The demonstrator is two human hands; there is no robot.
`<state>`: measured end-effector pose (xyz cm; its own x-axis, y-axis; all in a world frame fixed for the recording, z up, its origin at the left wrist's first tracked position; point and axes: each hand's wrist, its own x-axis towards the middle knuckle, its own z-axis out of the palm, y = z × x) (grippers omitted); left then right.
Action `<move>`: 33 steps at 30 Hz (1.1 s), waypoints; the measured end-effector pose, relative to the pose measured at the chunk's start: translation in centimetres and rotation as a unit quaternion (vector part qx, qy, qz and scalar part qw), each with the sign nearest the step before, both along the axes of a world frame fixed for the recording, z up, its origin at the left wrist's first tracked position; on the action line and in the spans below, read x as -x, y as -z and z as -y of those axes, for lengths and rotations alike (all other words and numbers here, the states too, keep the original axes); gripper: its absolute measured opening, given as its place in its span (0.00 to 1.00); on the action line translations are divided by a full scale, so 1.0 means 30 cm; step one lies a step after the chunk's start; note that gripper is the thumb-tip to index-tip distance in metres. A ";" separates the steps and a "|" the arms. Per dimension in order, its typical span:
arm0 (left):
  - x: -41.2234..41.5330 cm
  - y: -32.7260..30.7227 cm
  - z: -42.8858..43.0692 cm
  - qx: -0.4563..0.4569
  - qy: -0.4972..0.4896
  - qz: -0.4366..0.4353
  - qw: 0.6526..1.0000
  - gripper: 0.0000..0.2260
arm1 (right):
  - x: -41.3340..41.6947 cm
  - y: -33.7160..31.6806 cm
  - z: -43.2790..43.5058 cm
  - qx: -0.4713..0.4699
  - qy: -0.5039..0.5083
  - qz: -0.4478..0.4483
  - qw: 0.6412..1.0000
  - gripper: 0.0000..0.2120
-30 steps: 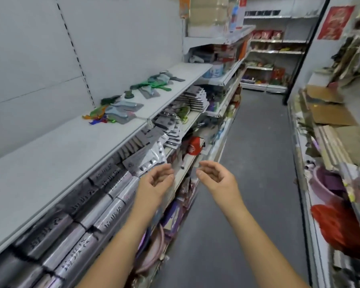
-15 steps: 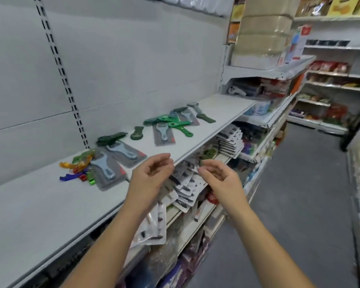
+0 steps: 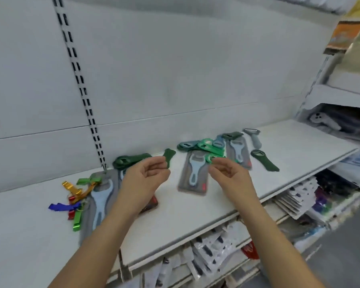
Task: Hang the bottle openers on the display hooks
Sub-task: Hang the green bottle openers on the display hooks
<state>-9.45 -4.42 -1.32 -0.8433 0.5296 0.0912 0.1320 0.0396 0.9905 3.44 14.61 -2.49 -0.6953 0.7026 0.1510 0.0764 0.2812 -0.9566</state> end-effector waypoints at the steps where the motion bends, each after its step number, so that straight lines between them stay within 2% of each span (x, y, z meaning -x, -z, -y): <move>1: 0.011 -0.001 0.001 0.009 -0.024 -0.005 1.000 0.15 | 0.033 0.003 -0.028 -0.018 -0.016 0.018 1.000 0.11; 5: 0.042 -0.008 0.008 0.028 -0.094 -0.007 0.995 0.14 | 0.136 -0.012 -0.096 -0.097 -0.067 0.093 0.989 0.15; 8: 0.064 -0.013 0.011 0.048 -0.134 -0.007 0.990 0.13 | 0.193 -0.040 -0.105 -0.146 -0.100 0.112 0.978 0.17; 13: 0.132 0.001 0.047 0.113 -0.176 -0.043 0.977 0.15 | 0.311 -0.048 -0.094 -0.157 -0.181 0.097 0.966 0.18; 17: 0.195 0.012 0.069 0.206 -0.197 -0.115 0.952 0.20 | 0.417 -0.027 -0.079 -0.159 -0.223 0.119 0.954 0.18; 21: 0.239 0.028 0.055 0.284 -0.161 -0.151 0.933 0.26 | 0.473 -0.007 -0.062 -0.226 -0.273 0.186 0.916 0.26; 23: 0.255 0.037 0.045 0.337 -0.146 -0.202 0.908 0.26 | 0.489 0.002 -0.056 -0.272 -0.294 0.210 0.892 0.27; 26: 0.266 0.036 0.039 0.417 -0.143 -0.267 0.857 0.22 | 0.494 0.006 -0.054 -0.366 -0.277 0.249 0.853 0.25; 29: 0.266 0.025 0.038 0.439 -0.145 -0.302 0.834 0.13 | 0.484 -0.019 -0.051 -0.457 -0.244 0.254 0.817 0.18; 31: 0.265 0.020 0.038 0.438 -0.152 -0.317 0.827 0.09 | 0.476 -0.027 -0.056 -0.468 -0.242 0.247 0.813 0.14; 33: 0.262 0.015 0.042 0.402 -0.168 -0.304 0.847 0.06 | 0.468 -0.024 -0.065 -0.450 -0.247 0.229 0.827 0.12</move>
